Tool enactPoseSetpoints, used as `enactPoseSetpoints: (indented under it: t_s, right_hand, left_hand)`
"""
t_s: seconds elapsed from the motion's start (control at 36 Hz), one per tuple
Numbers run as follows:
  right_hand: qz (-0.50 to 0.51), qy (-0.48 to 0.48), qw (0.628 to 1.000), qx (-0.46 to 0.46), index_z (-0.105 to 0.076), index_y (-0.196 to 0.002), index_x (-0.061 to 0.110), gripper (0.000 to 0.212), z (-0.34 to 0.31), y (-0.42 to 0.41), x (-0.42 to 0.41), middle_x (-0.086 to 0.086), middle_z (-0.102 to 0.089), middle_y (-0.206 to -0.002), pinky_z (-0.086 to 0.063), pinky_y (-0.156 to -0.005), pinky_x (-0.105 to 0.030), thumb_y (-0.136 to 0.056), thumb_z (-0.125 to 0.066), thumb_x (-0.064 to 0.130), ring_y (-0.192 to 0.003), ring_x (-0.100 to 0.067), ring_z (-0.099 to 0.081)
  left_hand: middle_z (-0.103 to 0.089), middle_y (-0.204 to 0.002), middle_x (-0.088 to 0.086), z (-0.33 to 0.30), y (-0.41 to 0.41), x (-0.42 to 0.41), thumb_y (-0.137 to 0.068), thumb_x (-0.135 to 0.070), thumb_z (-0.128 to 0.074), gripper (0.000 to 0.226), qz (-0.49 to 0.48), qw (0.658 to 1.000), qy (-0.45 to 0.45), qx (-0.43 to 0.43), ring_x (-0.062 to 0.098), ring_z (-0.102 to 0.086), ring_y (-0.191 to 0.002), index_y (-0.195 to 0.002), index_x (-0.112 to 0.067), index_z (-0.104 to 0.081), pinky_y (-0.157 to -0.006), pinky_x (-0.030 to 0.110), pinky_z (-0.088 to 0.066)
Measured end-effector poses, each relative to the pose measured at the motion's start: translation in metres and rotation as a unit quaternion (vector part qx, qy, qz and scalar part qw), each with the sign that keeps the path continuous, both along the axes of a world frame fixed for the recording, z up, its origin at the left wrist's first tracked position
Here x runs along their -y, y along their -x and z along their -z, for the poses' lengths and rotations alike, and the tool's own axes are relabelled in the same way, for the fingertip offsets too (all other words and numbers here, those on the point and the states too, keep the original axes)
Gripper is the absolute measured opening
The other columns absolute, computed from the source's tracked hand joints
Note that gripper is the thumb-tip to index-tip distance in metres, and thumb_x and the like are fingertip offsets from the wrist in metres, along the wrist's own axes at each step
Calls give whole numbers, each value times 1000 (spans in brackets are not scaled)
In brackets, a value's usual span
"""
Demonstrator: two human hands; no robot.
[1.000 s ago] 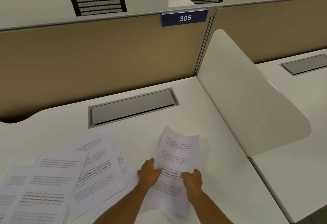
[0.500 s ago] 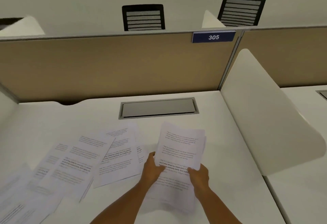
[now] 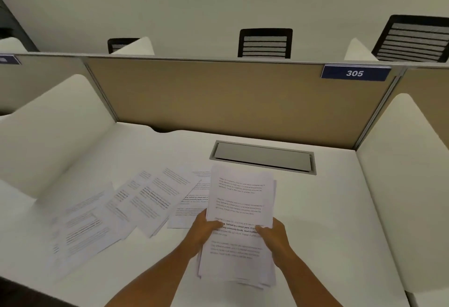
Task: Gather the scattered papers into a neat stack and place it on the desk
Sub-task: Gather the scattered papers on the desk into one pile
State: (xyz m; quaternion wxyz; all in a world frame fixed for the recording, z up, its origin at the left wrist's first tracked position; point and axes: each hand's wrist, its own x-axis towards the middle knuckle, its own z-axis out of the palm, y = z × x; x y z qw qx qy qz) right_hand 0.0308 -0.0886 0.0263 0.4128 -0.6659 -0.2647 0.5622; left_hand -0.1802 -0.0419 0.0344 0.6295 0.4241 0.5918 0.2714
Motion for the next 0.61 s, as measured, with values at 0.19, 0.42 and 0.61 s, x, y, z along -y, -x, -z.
enactPoseSetpoints:
  t_s: [0.19,0.42,0.61]
  right_hand:
    - [-25,11,1000,15,-67,-94,30,31,2,39,-20,5,-74,-93,-56,-53,-17,-89,-63,-1,-85,-16,-73]
    - [-15,19,1000,5,-68,-104,24,28,9,65,-33,0,-75,-97,-58,-58,-24,-91,-62,0,-87,-21,-73]
    - [21,33,999,-31,-68,-102,24,29,19,141,-74,-2,-75,-100,-59,-62,-28,-90,-65,-2,-92,-25,-72]
  left_hand:
    - [-78,-106,2,2,47,-16,-87,-4,-70,30,-3,1000,9,16,25,-77,-92,-111,-23,-68,-75,38,-63]
    - [-76,-113,3,7,64,-32,-89,-8,-69,34,5,1000,-15,8,23,-75,-98,-121,-21,-66,-83,39,-62]
    - [-75,-116,9,15,140,-86,-89,-4,-70,35,15,999,-34,15,27,-74,-101,-123,-10,-67,-85,39,-61]
